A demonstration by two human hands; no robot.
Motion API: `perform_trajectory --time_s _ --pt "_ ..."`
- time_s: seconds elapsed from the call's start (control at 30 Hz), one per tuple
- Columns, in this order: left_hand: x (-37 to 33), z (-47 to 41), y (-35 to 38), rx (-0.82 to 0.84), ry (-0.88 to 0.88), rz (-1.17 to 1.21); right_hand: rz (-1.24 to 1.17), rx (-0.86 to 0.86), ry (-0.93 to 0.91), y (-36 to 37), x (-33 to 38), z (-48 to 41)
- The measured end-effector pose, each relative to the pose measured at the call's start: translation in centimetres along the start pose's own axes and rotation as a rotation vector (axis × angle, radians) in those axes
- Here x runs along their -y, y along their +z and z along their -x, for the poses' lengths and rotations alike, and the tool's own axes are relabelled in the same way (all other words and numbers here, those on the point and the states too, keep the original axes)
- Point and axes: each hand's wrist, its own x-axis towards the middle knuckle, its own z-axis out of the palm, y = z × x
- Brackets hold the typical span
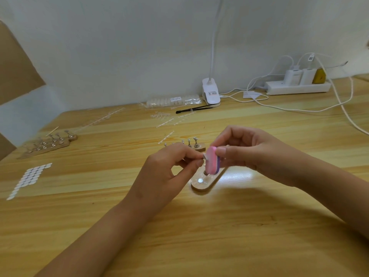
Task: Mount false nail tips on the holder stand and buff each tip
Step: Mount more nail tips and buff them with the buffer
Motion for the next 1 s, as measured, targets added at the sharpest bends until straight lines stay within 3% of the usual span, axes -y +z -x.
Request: perform_trajectory --time_s 0.33,1.0 --pt "-0.12 -0.04 0.00 -0.038 -0.046 0.049 -0.082 0.023 0.005 0.39 -0.09 -0.01" --pt "-0.18 0.07 -0.05 -0.029 -0.046 0.060 -0.027 -0.033 -0.037 0.84 0.08 0.16"
